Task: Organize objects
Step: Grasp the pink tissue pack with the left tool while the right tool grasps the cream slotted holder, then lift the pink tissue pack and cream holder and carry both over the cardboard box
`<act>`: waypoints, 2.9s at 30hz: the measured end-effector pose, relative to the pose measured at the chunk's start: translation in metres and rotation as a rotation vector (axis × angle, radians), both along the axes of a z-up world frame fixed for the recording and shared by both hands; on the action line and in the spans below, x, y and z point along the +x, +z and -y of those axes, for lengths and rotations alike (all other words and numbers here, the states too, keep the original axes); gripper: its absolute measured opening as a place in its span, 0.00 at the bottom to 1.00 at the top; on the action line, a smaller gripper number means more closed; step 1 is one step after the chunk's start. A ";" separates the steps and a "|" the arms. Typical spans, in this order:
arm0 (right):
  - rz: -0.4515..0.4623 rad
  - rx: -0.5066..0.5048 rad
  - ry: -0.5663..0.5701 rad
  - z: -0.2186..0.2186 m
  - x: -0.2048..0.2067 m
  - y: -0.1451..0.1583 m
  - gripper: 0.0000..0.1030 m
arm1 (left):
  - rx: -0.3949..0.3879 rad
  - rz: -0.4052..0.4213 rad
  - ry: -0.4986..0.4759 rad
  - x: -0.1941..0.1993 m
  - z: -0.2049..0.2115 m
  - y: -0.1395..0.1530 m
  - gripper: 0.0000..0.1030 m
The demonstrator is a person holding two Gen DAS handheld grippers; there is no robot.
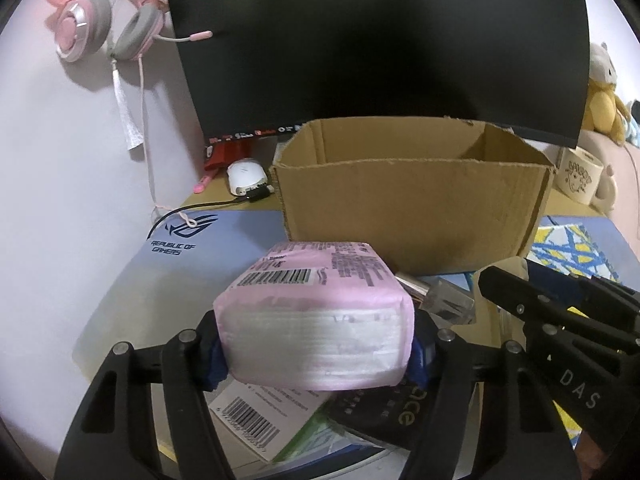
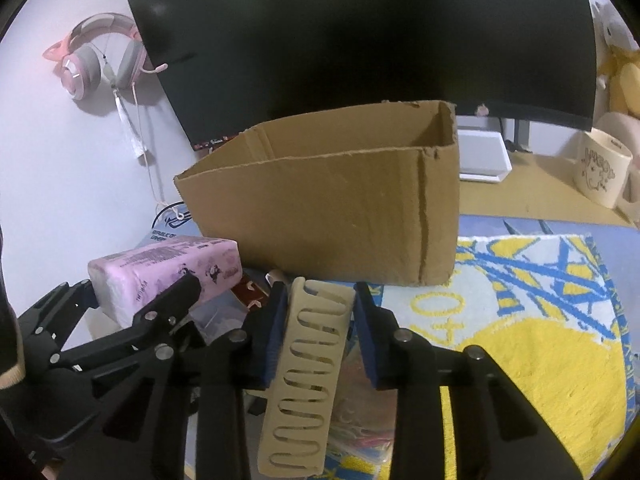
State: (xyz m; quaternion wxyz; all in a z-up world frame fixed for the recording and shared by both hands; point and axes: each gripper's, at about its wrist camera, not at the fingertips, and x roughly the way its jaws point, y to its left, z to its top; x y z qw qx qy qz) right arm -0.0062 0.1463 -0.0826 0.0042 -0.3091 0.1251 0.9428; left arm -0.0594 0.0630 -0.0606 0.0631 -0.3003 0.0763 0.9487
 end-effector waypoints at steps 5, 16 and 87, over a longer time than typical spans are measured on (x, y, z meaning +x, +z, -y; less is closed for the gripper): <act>-0.026 -0.031 0.005 -0.001 0.006 0.011 0.31 | 0.019 -0.039 0.017 0.006 0.005 0.008 0.64; -0.084 0.027 -0.020 0.000 0.015 0.041 0.31 | 0.001 -0.109 0.050 0.019 0.010 0.021 0.64; -0.364 0.086 -0.093 -0.042 -0.049 0.135 0.30 | 0.104 -0.075 -0.015 -0.121 -0.018 0.095 0.64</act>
